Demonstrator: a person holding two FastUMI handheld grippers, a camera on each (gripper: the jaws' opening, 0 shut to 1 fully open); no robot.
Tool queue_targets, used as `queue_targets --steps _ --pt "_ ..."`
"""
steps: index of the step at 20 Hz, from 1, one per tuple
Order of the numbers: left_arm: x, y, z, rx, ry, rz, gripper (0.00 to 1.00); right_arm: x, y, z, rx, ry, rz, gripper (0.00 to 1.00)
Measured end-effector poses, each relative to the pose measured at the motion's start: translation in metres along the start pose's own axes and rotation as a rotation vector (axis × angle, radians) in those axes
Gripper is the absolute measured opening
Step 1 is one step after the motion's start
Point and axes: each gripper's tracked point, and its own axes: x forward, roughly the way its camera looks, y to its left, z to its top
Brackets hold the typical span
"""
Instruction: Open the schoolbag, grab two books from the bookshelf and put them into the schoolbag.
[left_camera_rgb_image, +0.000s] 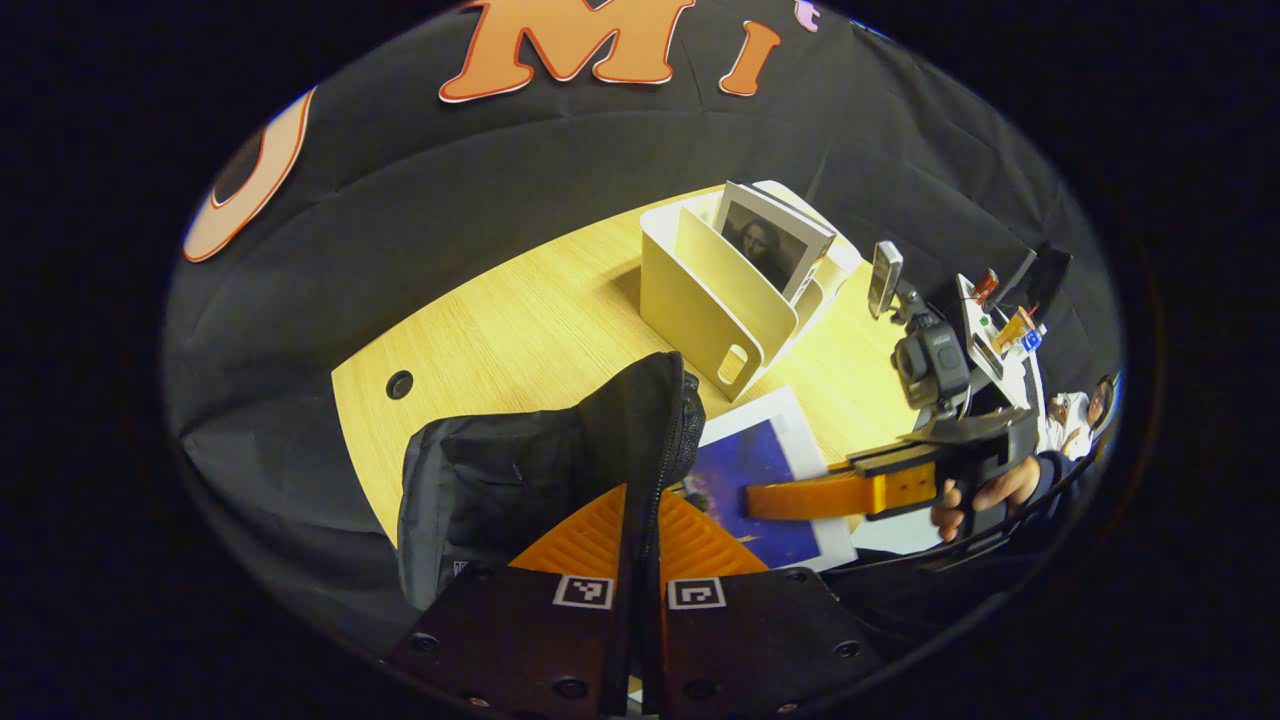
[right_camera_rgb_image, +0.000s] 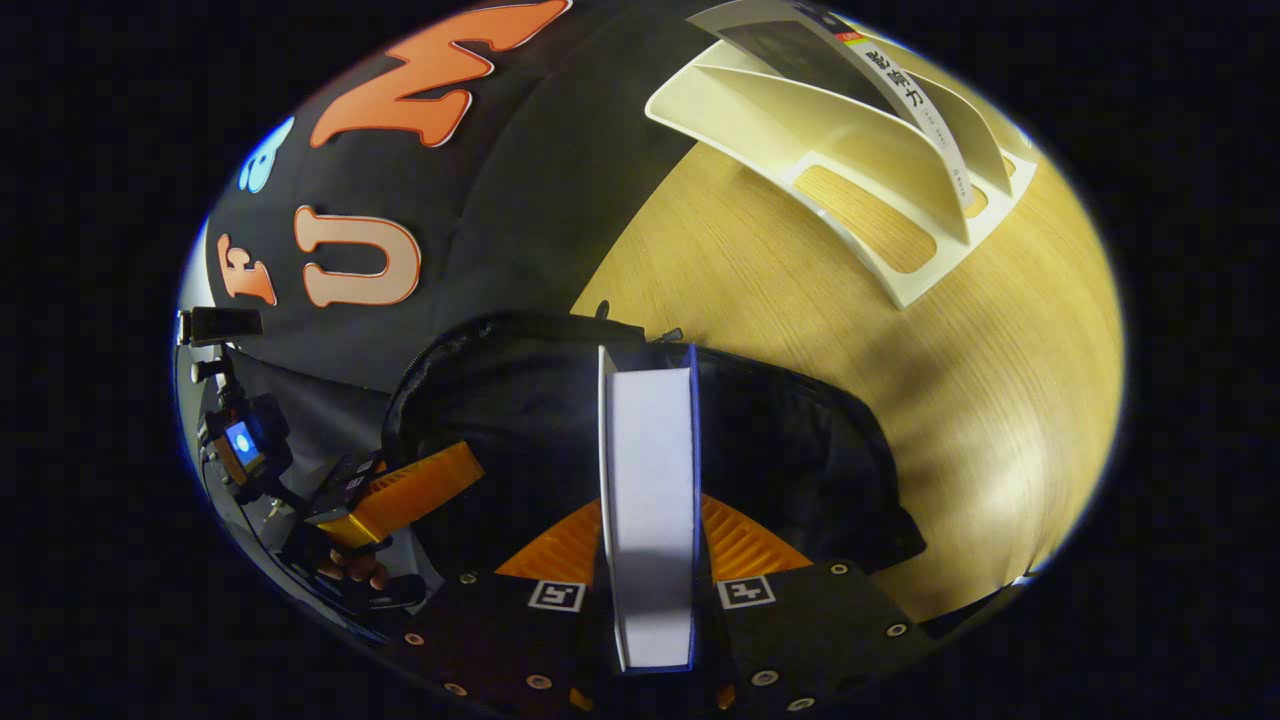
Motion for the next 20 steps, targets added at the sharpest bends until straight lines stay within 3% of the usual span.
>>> queue_targets --steps 4,7,11,12,13,14,18,20 --pt "-0.001 -0.008 0.0 -0.01 -0.012 -0.011 0.06 0.031 0.002 -0.003 0.042 -0.038 0.022 0.34" --pt "0.001 -0.011 -0.001 -0.013 -0.022 -0.014 0.06 0.051 0.002 -0.014 0.122 0.017 0.076 0.35" --pt "0.004 -0.016 -0.006 -0.018 -0.026 -0.033 0.06 0.077 0.001 -0.021 0.125 0.022 0.062 0.37" --pt "0.004 -0.013 -0.005 -0.016 -0.028 -0.03 0.06 0.079 -0.004 -0.024 0.114 0.031 0.027 0.3" --pt "0.006 -0.01 -0.005 -0.02 -0.026 -0.023 0.06 0.081 -0.013 -0.029 0.1 0.052 -0.018 0.44" --pt "0.007 -0.008 -0.007 -0.031 -0.025 -0.022 0.06 0.076 -0.015 -0.034 0.087 0.074 -0.033 0.71" --pt "0.007 -0.007 -0.008 -0.039 -0.029 -0.022 0.06 0.057 -0.044 -0.036 -0.008 0.116 -0.165 0.97" --pt "0.009 -0.007 -0.009 -0.046 -0.025 -0.017 0.06 0.041 -0.053 -0.033 -0.033 0.128 -0.193 0.98"
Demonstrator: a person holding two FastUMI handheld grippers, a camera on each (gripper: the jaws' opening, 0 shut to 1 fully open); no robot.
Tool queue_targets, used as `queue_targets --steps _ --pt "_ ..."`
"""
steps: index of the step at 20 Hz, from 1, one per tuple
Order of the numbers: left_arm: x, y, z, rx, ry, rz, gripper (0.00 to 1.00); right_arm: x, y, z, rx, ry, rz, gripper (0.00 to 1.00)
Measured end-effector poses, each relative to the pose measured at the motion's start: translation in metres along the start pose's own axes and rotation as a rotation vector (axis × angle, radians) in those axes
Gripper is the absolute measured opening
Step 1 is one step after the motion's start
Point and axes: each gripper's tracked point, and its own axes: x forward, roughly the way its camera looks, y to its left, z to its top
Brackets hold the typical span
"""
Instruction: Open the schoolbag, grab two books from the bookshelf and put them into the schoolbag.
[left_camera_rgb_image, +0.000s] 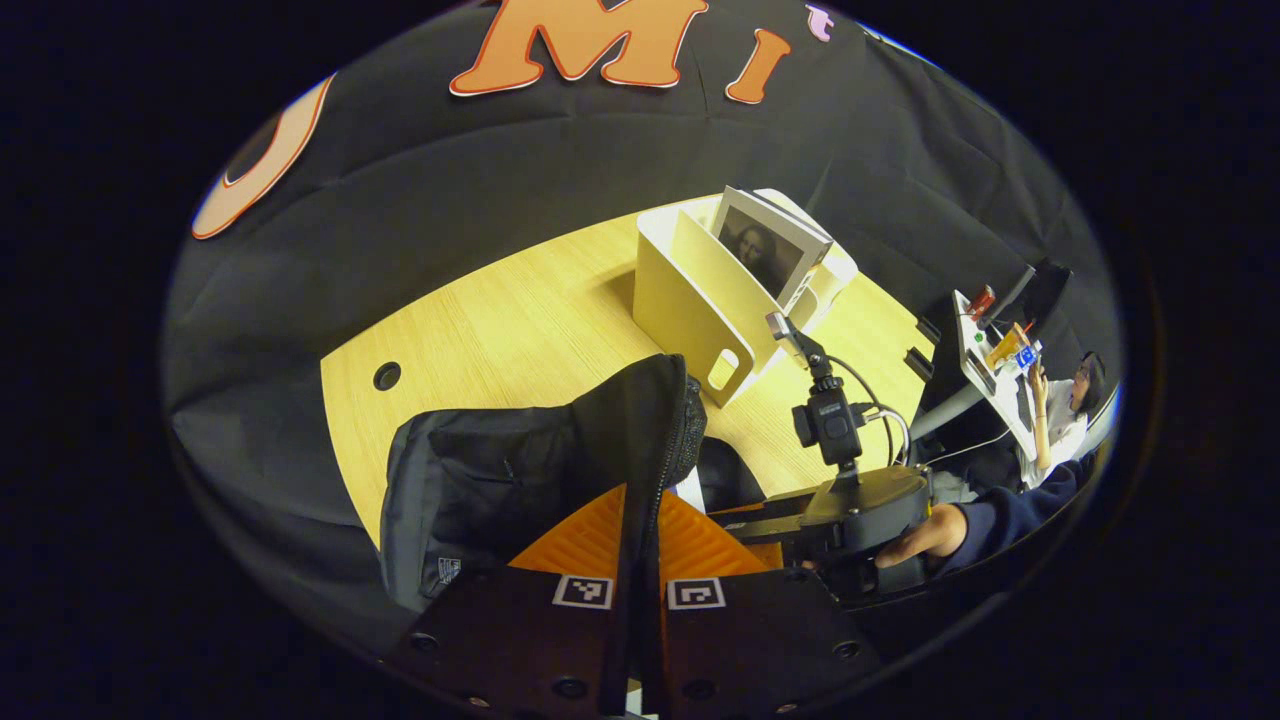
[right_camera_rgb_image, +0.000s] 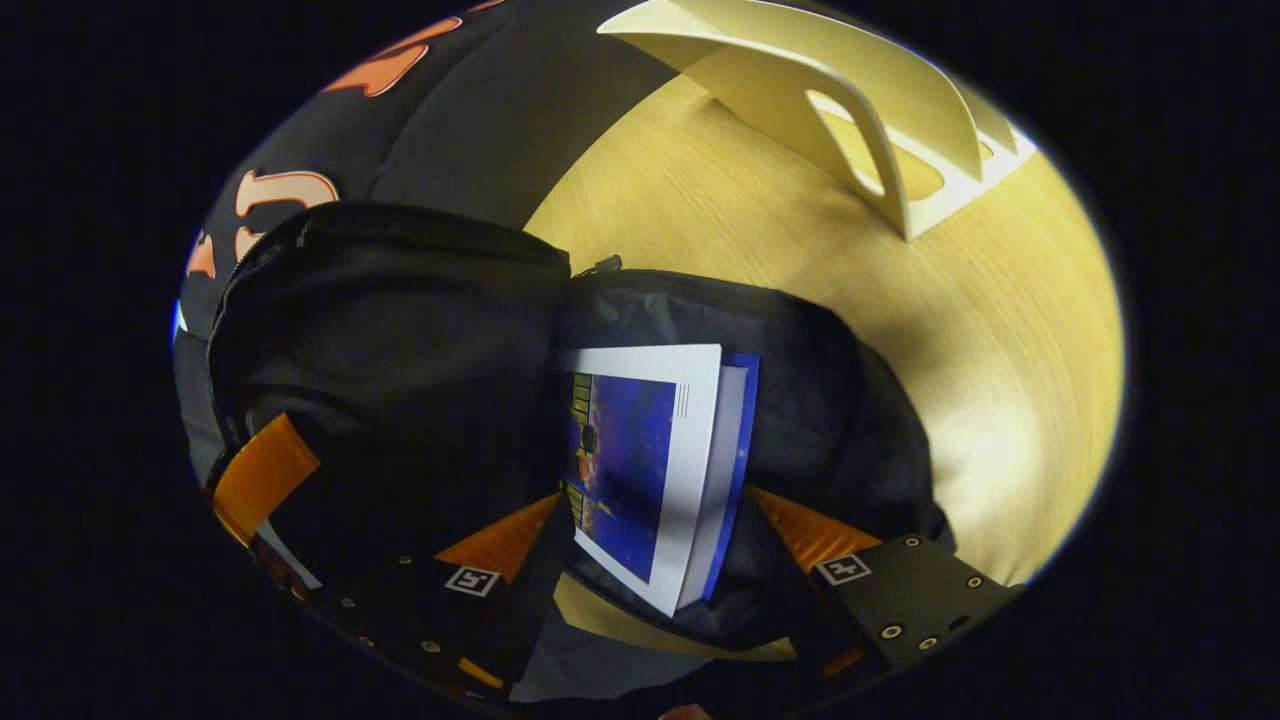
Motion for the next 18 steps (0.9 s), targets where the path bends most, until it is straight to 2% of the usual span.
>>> queue_targets --steps 2,5,11,15,18 --pt "0.003 -0.001 -0.003 -0.007 0.008 0.005 0.06 -0.015 -0.011 0.003 -0.018 0.005 -0.024 0.98" --pt "0.006 -0.003 -0.004 -0.005 0.012 0.021 0.06 -0.042 -0.038 0.015 -0.104 -0.007 -0.104 0.98" --pt "0.013 -0.007 -0.002 -0.017 0.022 0.062 0.06 -0.107 -0.076 0.059 -0.268 -0.035 -0.233 0.98" --pt "0.017 -0.015 -0.016 -0.016 0.039 0.08 0.06 -0.146 -0.073 0.095 -0.325 -0.05 -0.244 0.99" --pt "0.018 -0.014 -0.014 -0.024 0.039 0.108 0.06 -0.172 -0.08 0.118 -0.388 -0.041 -0.294 0.99"
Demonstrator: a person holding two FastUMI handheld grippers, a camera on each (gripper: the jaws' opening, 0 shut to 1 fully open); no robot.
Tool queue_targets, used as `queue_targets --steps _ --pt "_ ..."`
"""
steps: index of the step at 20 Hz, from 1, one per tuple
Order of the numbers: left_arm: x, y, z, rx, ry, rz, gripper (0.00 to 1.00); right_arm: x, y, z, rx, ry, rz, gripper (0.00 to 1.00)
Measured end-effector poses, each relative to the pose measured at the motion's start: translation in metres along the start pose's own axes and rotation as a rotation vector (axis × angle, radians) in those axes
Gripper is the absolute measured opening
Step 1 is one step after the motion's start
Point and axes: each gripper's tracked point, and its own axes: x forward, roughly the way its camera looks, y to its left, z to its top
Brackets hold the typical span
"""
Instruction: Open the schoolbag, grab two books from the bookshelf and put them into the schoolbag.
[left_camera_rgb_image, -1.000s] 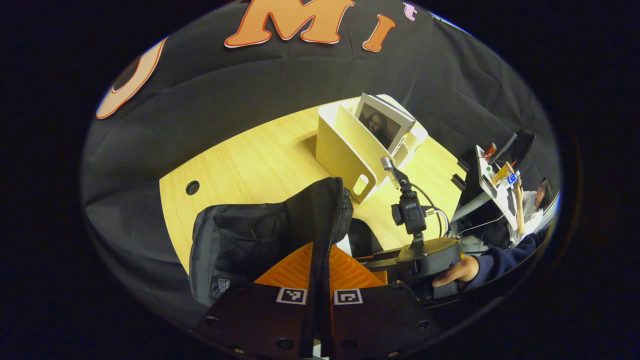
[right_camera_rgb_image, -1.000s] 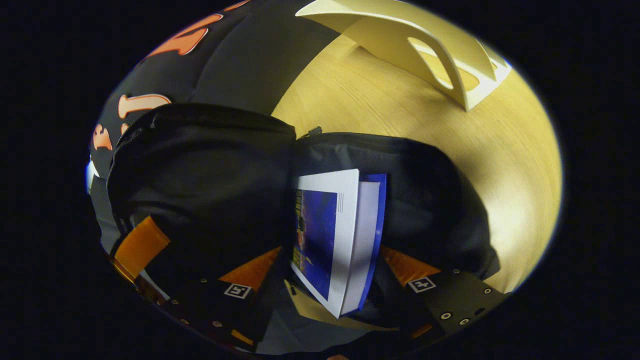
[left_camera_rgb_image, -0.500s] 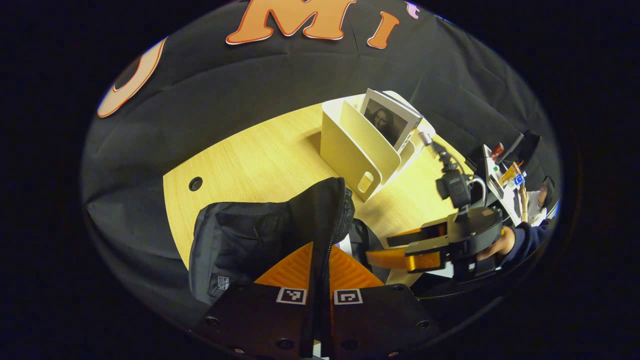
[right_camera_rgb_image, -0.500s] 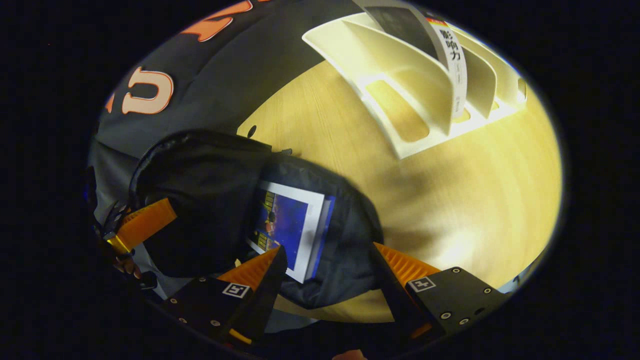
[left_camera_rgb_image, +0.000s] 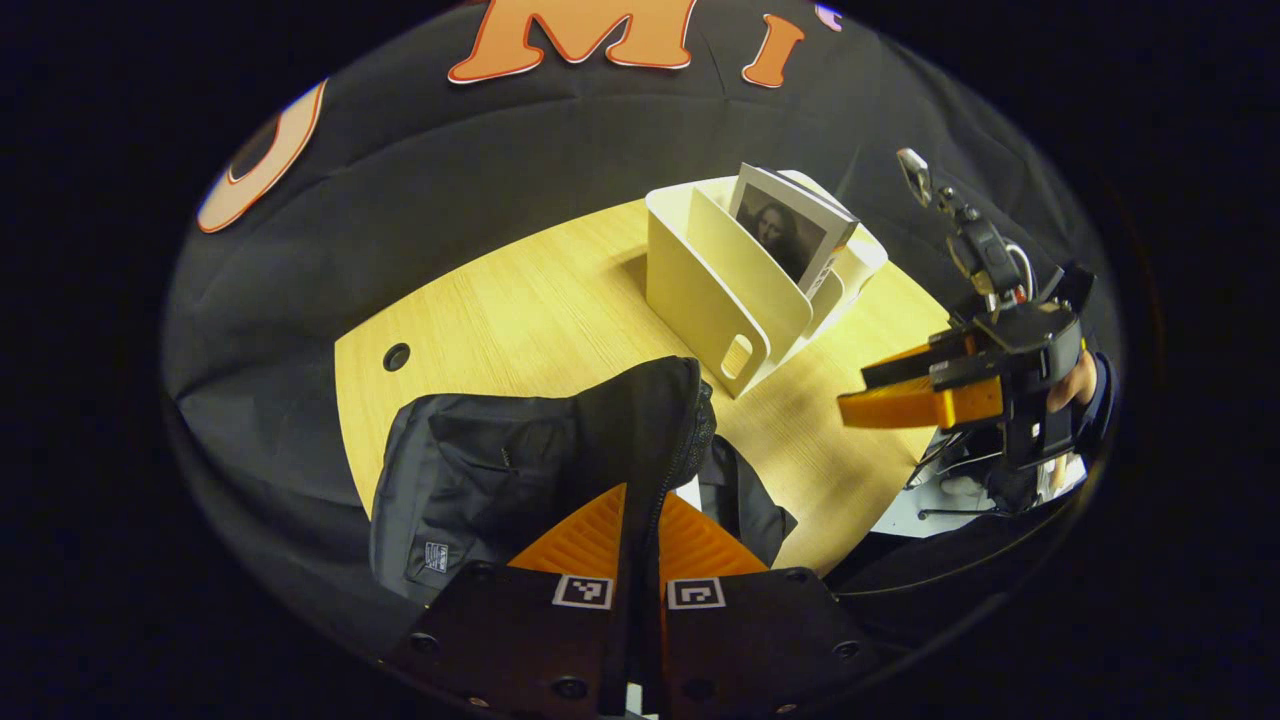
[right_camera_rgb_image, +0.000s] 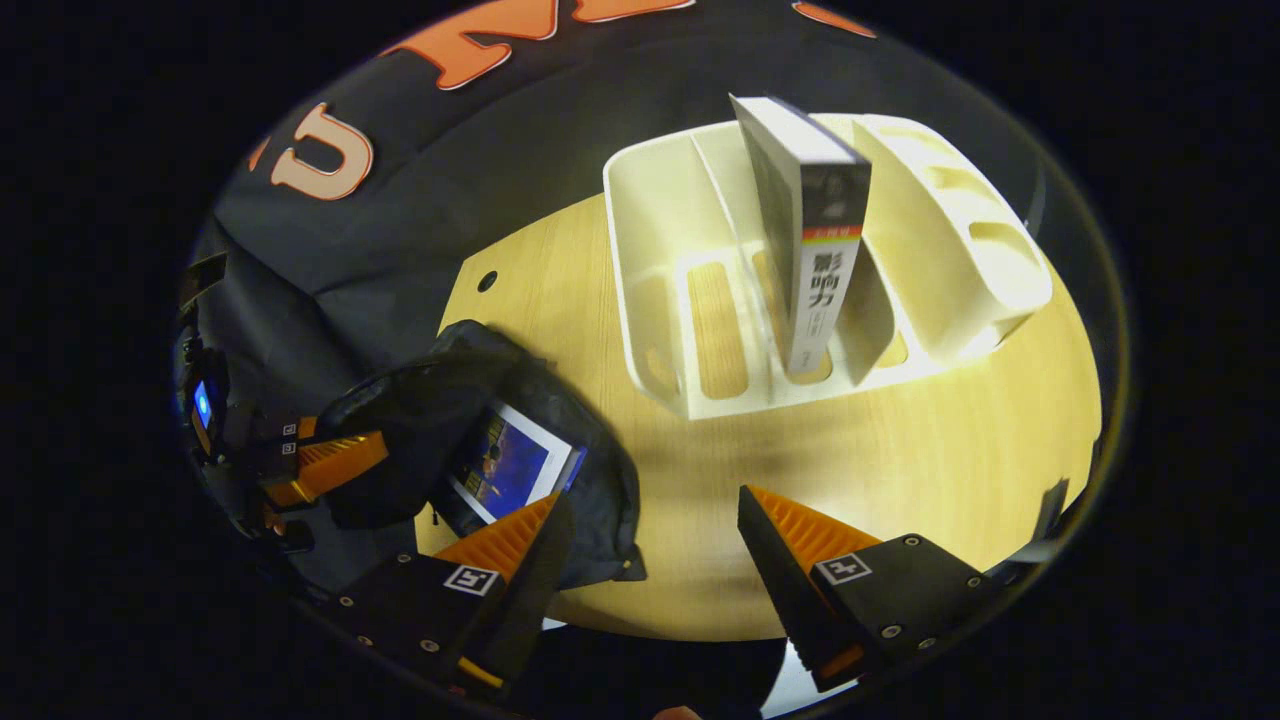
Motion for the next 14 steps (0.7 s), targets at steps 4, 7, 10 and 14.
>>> queue_targets --steps 4,7,10,14 --pt "-0.001 0.0 0.001 -0.021 0.002 0.021 0.06 -0.024 -0.012 0.023 -0.024 0.019 0.0 0.99" --pt "-0.002 0.002 0.0 -0.044 0.004 0.038 0.06 -0.037 -0.028 0.046 -0.066 0.011 -0.044 0.99" --pt "0.0 0.001 0.002 -0.052 0.009 0.046 0.06 -0.048 -0.04 0.064 -0.103 0.007 -0.073 0.99" --pt "0.004 0.002 0.011 -0.069 0.014 0.056 0.06 -0.059 -0.049 0.083 -0.141 0.016 -0.094 0.99"
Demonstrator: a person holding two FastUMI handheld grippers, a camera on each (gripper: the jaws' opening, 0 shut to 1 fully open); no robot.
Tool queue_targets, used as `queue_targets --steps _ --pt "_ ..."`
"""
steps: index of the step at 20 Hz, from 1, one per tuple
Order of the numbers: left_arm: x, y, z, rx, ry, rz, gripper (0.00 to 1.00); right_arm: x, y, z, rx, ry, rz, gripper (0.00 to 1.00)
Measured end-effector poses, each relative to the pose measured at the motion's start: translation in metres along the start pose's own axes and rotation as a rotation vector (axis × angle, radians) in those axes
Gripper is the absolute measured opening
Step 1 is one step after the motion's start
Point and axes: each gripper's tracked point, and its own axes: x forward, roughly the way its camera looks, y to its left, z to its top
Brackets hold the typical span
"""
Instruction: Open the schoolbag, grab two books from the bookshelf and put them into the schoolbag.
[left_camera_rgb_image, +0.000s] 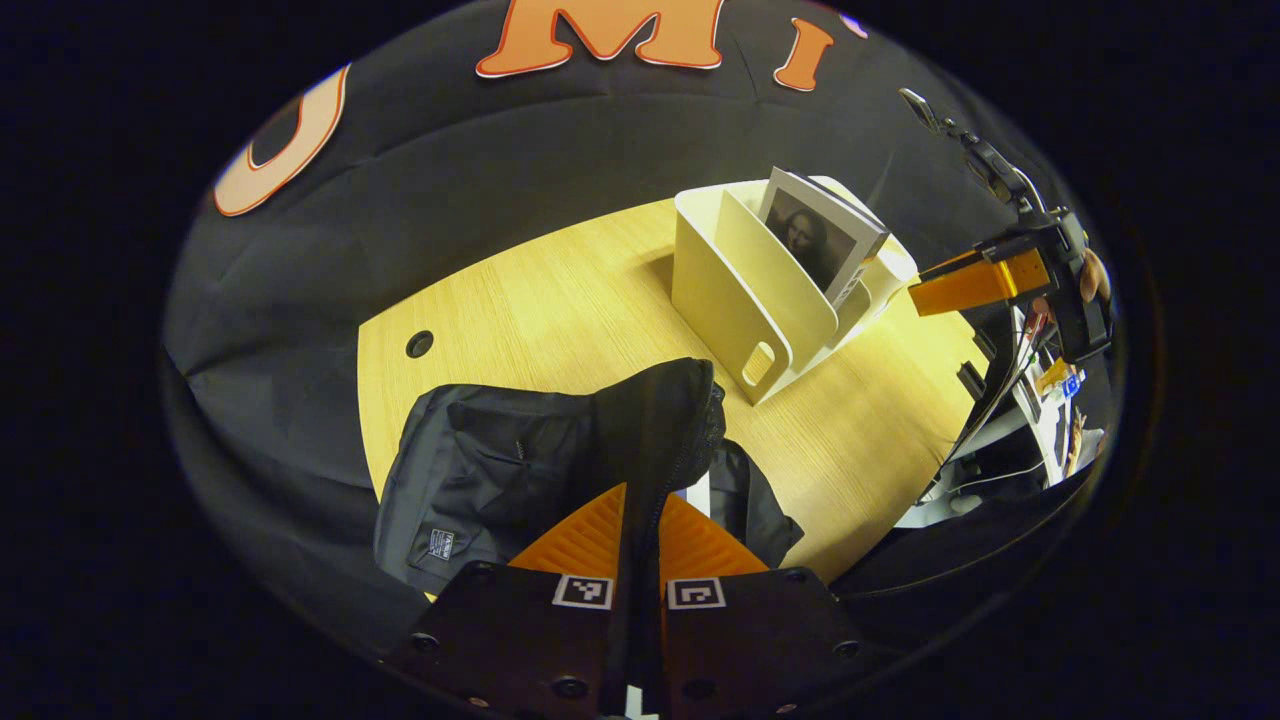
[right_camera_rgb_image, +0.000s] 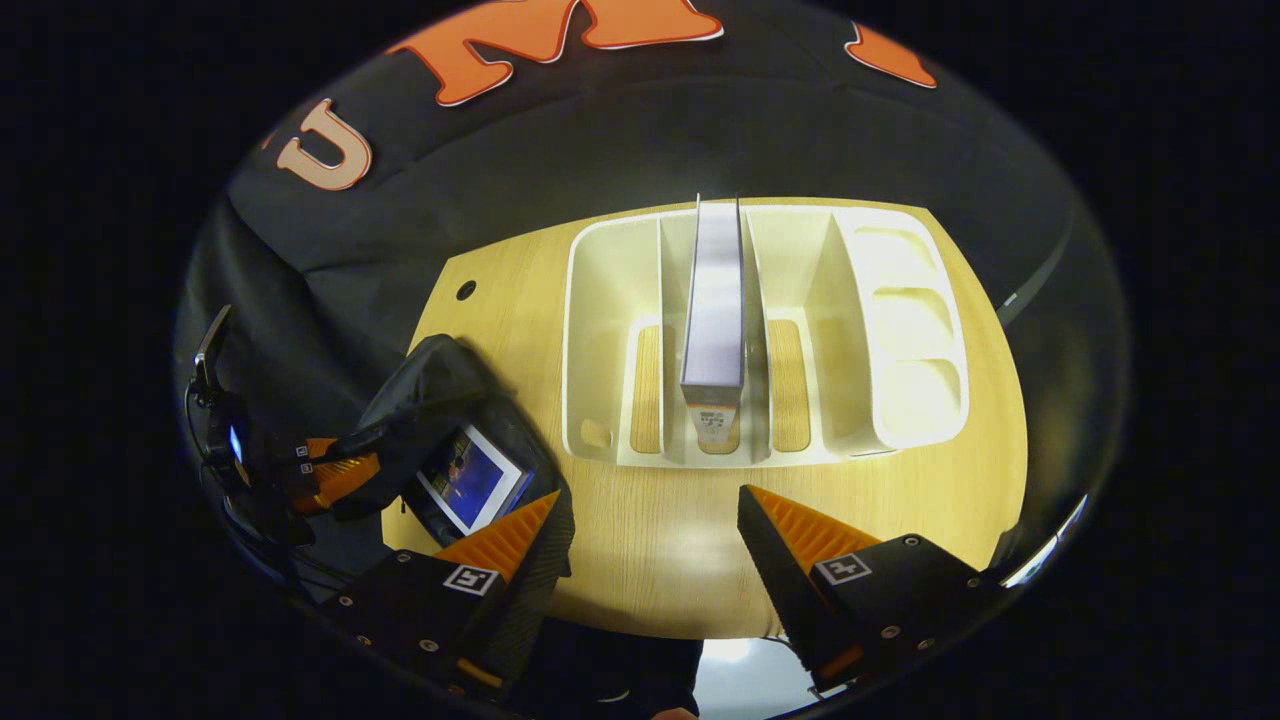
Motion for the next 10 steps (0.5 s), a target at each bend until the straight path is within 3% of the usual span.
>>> queue_targets --steps 10 --pt "0.004 0.005 -0.003 -0.08 0.006 0.024 0.06 -0.008 -0.019 0.065 -0.078 0.016 -0.044 0.99"
